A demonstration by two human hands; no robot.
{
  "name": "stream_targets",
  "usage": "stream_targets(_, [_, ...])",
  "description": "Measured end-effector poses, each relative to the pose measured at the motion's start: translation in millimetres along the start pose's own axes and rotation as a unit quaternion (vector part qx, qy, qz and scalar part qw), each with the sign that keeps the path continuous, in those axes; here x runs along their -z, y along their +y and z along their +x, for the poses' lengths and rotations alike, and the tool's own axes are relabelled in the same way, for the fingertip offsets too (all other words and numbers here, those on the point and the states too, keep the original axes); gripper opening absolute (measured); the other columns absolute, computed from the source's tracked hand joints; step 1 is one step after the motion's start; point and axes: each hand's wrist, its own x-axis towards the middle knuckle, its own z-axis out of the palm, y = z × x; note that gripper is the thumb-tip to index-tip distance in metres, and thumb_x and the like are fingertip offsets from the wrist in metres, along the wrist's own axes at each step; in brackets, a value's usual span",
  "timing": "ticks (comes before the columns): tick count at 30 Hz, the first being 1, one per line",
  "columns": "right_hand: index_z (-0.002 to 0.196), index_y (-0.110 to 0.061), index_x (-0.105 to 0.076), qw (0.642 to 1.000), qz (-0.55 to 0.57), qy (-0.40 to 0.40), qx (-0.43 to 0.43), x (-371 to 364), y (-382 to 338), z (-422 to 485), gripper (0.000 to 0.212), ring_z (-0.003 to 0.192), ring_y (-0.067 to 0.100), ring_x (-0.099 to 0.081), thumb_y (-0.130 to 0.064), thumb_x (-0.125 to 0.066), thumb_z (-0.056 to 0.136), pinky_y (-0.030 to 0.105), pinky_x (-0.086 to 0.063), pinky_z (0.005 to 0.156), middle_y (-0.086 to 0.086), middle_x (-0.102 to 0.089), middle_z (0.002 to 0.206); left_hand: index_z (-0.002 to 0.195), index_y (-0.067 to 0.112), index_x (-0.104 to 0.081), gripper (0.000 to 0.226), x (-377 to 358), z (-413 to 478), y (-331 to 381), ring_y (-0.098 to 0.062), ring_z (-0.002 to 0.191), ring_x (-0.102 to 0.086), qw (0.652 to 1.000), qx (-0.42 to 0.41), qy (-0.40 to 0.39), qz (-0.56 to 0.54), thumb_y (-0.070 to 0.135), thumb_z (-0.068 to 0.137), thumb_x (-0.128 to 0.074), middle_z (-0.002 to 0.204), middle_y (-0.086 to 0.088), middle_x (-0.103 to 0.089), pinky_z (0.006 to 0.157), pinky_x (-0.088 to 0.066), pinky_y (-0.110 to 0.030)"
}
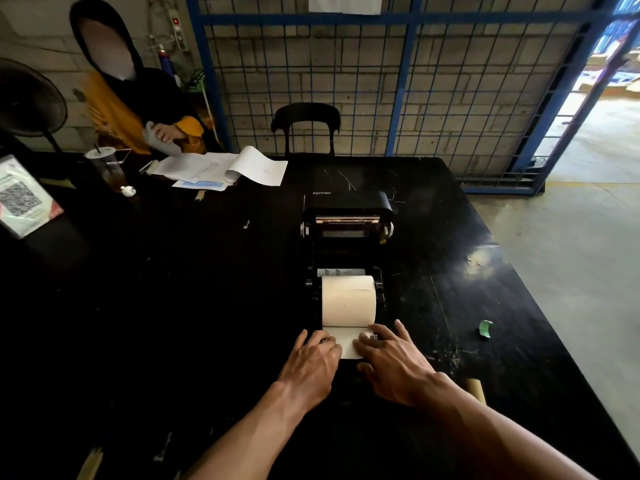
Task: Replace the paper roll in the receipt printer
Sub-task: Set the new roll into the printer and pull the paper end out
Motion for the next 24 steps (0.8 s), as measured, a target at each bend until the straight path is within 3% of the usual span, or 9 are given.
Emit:
stream_targets(5, [0.147,-0.024,-0.047,0.999,0.030,0.011,0.008,-0.3,2.3,-8.4,0.051,0.149,0.022,-0.026,-0.041,-0.046,0.099,0.059,-0.005,0.122,-0.003,-0.053,0.149,0.128,0.016,-0.051,0.044,-1.5,-5.3,2.1,-0.020,0.129,-0.040,0.999,0.011,0.012,-0.034,0.000,0.087,-0.053,0.122,-0.003,-0.065,0.114,-0.021,-0.040])
stream_targets(9, [0.143,-0.026,-0.054,0.999,0.037,0.016,-0.002,3.8,-1.0,-8.1,0.045,0.144,0.019,-0.033,-0.037,-0.051,0.099,0.052,-0.008,0.123,0.001,-0.060,0.140,0.101,0.016,-0.064,0.017,4.8,-2.9,-0.7,-0.019,0.116,-0.049,0.999,0.007,0.012,-0.047,0.006,0.090,-0.056,0.106,-0.006,-0.067,0.112,-0.022,-0.035])
stream_targets(14, [0.113,-0.020,-0.068,0.998,0.017,0.053,-0.006,2.8,-7.3,-10.5,0.025,0.123,0.022,-0.053,-0.024,-0.049,0.097,0.042,-0.023,0.118,0.004,-0.069,0.113,0.085,0.013,-0.066,0.026,3.1,-2.6,2.2,-0.021,0.091,-0.053,0.997,0.012,0.050,-0.050,-0.002,0.082,-0.045,0.084,-0.007,-0.064,0.094,-0.034,-0.024])
stream_targets(17, [0.102,-0.017,-0.069,0.997,0.019,0.068,-0.007,3.3,-7.0,-11.8,0.022,0.113,0.022,-0.057,-0.021,-0.049,0.095,0.042,-0.026,0.117,0.004,-0.069,0.102,0.085,0.011,-0.064,0.027,2.9,-3.5,2.5,-0.025,0.088,-0.054,0.997,-0.011,0.065,-0.050,0.001,0.079,-0.039,0.082,-0.009,-0.066,0.098,-0.035,-0.027])
stream_targets(20, [0.107,-0.019,-0.069,0.997,0.017,0.072,-0.006,0.4,-6.8,-13.1,0.023,0.113,0.022,-0.058,-0.022,-0.049,0.096,0.042,-0.023,0.120,0.005,-0.069,0.104,0.094,0.012,-0.066,0.031,0.6,-7.7,-4.8,-0.025,0.094,-0.059,0.996,-0.043,0.061,-0.058,0.005,0.081,-0.039,0.096,-0.006,-0.068,0.103,-0.037,-0.031])
stream_targets(22, [0.109,-0.019,-0.068,0.998,0.016,0.067,-0.005,0.0,-6.2,-14.0,0.024,0.110,0.023,-0.061,-0.022,-0.048,0.095,0.041,-0.027,0.119,0.006,-0.070,0.102,0.105,0.012,-0.068,0.035,-0.4,-12.0,-8.0,-0.023,0.099,-0.063,0.994,-0.062,0.061,-0.059,0.003,0.083,-0.042,0.106,-0.004,-0.069,0.101,-0.044,-0.034])
stream_targets(24, [0.106,-0.018,-0.067,0.998,0.007,0.067,0.006,1.4,-5.6,-14.9,0.023,0.103,0.025,-0.063,-0.021,-0.048,0.094,0.040,-0.037,0.111,0.005,-0.072,0.099,0.100,0.010,-0.074,0.033,-2.3,-15.9,-8.1,-0.021,0.090,-0.071,0.991,-0.077,0.086,-0.064,-0.003,0.077,-0.055,0.099,-0.003,-0.074,0.091,-0.054,-0.033])
